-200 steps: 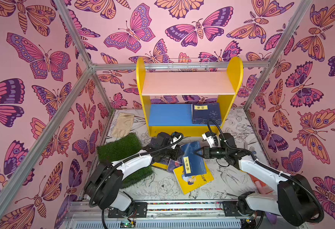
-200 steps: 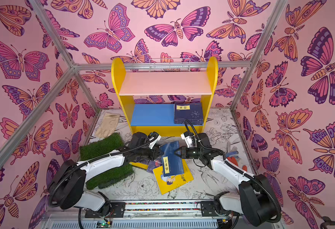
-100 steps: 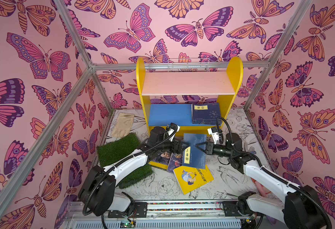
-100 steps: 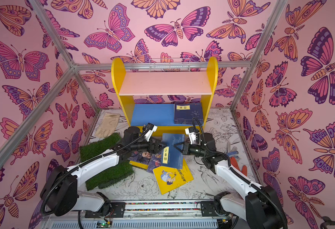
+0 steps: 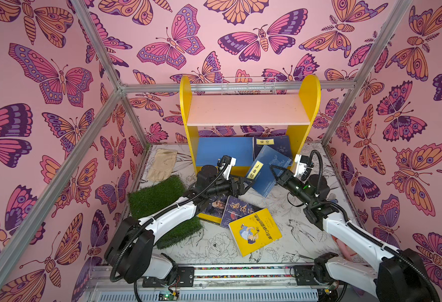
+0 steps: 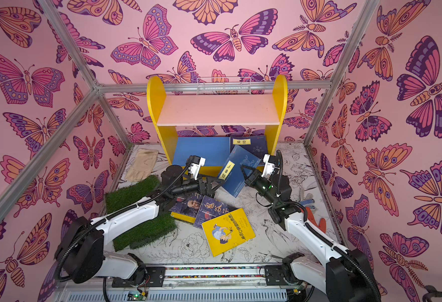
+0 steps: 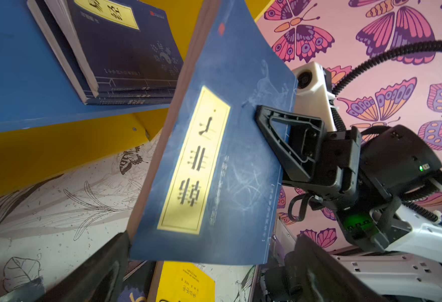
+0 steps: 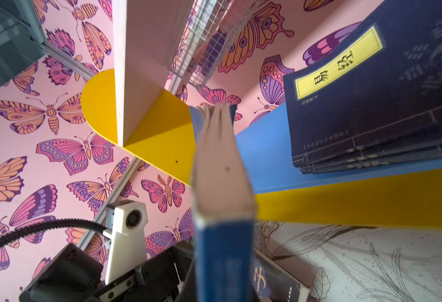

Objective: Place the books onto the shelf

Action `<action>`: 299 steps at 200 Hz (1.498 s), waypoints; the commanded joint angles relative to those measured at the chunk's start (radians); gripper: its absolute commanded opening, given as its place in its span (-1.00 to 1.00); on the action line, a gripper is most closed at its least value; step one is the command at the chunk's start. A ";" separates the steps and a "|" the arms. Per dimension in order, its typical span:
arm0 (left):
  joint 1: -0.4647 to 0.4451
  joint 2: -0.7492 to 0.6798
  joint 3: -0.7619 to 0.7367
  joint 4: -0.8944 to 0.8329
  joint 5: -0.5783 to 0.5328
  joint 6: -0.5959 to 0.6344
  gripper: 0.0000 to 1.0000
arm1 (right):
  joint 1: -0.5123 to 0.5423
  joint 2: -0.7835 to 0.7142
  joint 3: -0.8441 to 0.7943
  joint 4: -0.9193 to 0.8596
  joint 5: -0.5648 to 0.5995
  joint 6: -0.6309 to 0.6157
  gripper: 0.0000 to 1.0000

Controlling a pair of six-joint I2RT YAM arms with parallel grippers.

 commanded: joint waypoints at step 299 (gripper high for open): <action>0.017 0.031 0.017 0.162 0.175 -0.136 -1.00 | 0.001 -0.123 -0.061 -0.203 -0.118 -0.126 -0.42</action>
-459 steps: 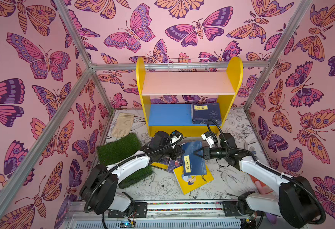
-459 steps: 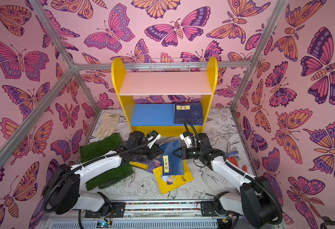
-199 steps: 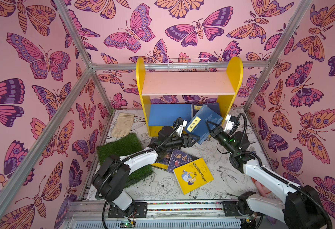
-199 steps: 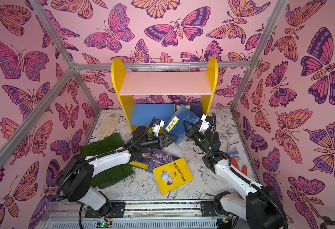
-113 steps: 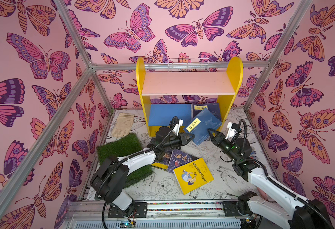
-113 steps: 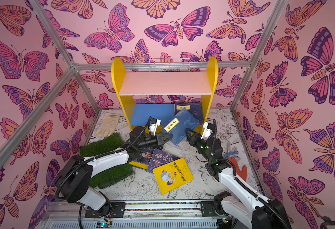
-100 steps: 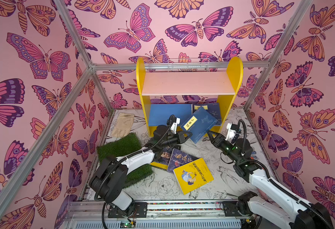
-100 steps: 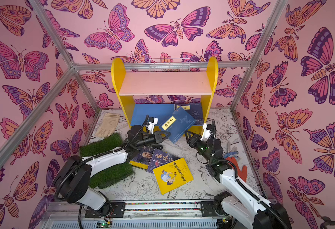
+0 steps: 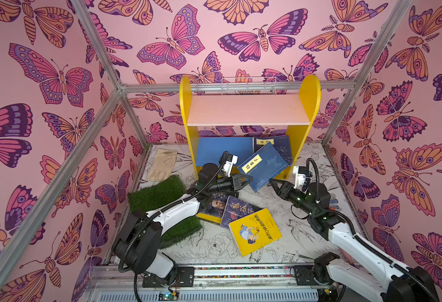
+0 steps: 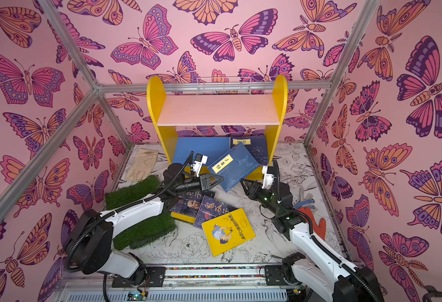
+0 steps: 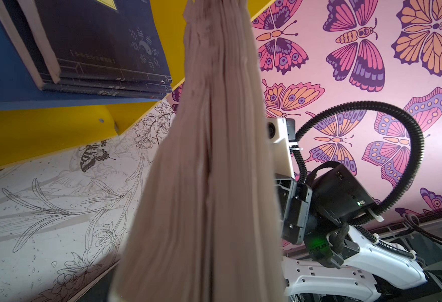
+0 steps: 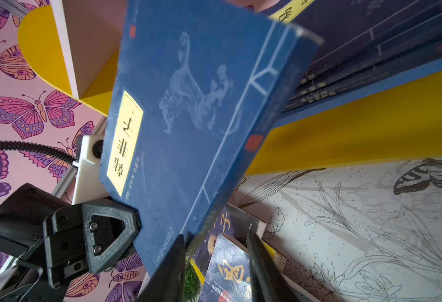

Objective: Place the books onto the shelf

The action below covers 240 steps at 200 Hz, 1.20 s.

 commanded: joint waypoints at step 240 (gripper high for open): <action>-0.001 -0.004 -0.004 -0.017 0.096 0.075 -1.00 | -0.006 0.068 0.045 0.195 -0.103 0.090 -1.00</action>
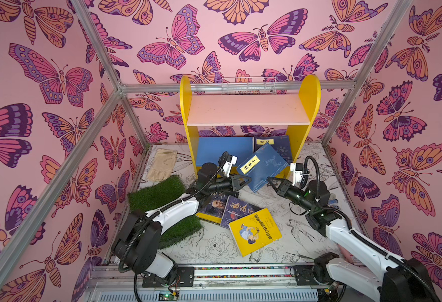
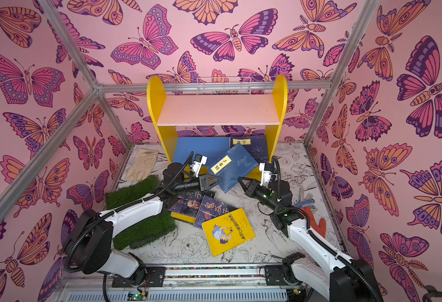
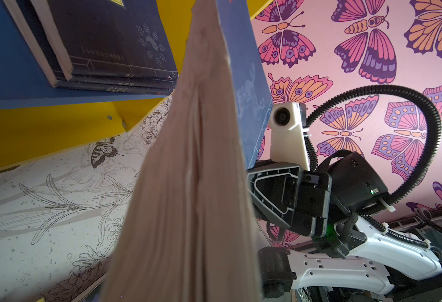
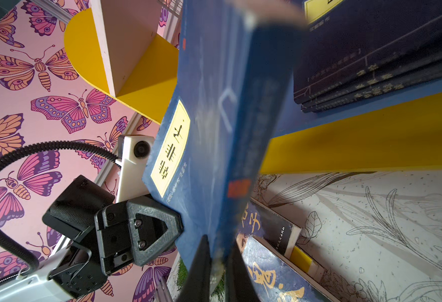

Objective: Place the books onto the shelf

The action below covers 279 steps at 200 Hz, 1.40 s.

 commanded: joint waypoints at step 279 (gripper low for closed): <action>0.009 -0.155 -0.093 -0.381 -0.671 0.086 0.43 | -0.002 0.149 0.128 0.246 0.252 0.131 -1.00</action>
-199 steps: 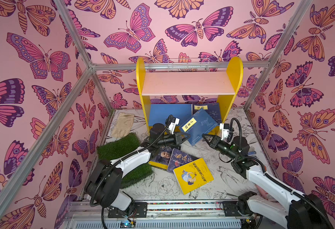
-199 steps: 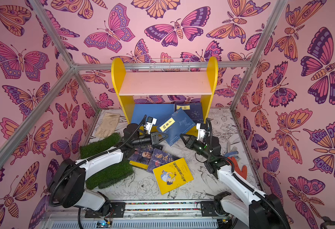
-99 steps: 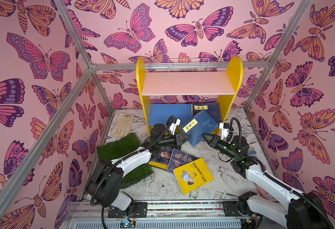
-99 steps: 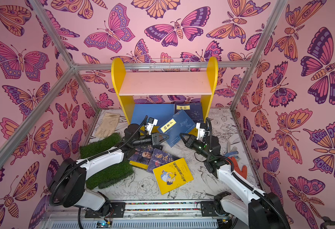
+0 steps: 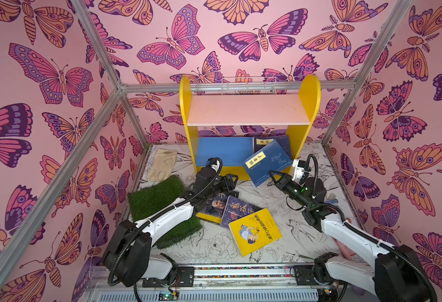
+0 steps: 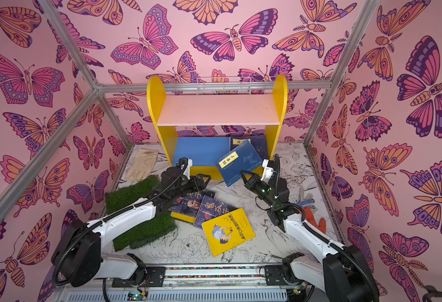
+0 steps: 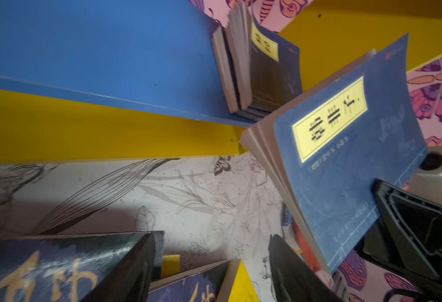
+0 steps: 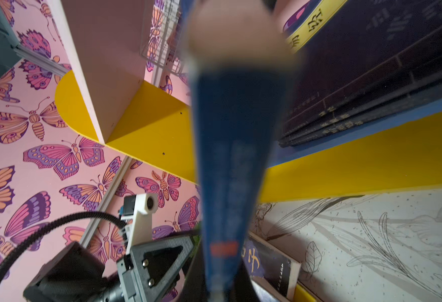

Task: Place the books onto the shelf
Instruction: 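Carry the blue book with the right gripper onto the shelf stack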

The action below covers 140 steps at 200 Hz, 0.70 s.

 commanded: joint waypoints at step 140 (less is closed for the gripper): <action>0.002 -0.070 -0.097 -0.073 -0.030 0.002 0.44 | -0.001 0.384 0.277 0.373 0.449 0.225 -1.00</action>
